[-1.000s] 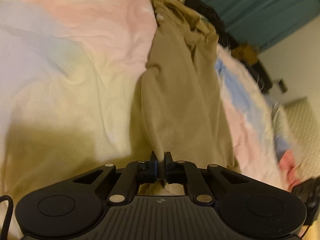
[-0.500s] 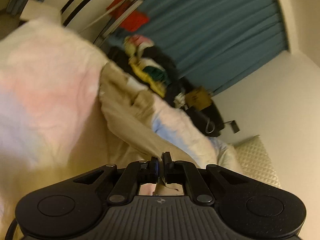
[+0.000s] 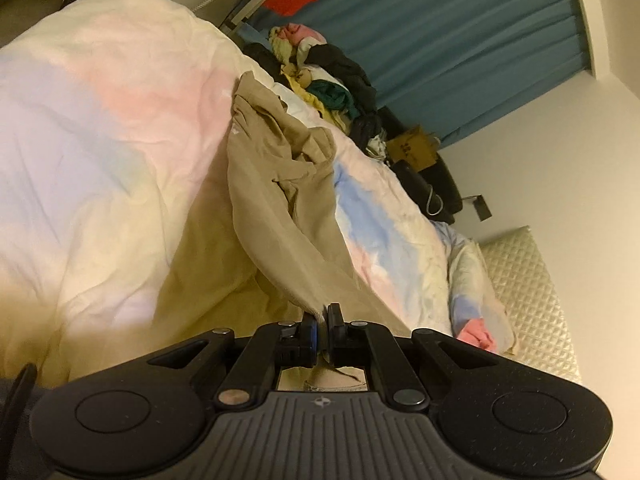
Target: Fold clothes
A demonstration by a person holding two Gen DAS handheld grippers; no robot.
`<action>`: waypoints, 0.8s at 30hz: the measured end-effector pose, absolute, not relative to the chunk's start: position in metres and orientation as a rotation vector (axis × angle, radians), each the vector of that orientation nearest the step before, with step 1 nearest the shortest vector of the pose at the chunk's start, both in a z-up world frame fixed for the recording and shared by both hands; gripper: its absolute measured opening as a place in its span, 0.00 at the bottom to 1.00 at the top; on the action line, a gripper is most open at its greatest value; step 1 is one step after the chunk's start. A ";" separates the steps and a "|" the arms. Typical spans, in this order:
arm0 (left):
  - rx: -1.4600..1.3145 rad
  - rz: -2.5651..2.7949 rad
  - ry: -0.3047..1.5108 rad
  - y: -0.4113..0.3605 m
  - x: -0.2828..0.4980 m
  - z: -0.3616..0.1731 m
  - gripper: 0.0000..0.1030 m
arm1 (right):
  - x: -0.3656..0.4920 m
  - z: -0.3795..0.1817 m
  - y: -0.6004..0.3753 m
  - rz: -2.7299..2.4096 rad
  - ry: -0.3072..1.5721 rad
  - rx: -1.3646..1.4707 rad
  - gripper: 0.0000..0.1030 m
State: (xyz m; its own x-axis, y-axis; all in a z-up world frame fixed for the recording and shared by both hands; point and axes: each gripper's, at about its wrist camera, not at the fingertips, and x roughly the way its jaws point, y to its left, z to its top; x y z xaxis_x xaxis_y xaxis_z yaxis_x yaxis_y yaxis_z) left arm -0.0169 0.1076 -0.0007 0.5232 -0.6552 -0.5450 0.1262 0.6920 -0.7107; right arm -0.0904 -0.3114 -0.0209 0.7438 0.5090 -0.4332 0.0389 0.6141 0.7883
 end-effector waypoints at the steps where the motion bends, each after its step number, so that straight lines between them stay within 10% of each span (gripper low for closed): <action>1: -0.660 -0.501 0.907 0.106 -0.007 -0.001 0.05 | -0.083 -0.023 -0.312 0.293 0.690 0.894 0.06; 24: -0.282 -0.225 0.846 -0.010 0.328 -0.096 0.05 | 0.259 -0.135 -0.310 0.107 0.743 0.572 0.07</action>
State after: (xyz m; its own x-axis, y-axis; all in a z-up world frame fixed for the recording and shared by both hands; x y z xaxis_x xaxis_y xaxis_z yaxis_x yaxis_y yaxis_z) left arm 0.3275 -0.0105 -0.0957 0.6430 -0.3054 -0.7023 0.0830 0.9394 -0.3326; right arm 0.2592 -0.3099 -0.1351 0.7387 0.2890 -0.6090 0.1053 0.8428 0.5278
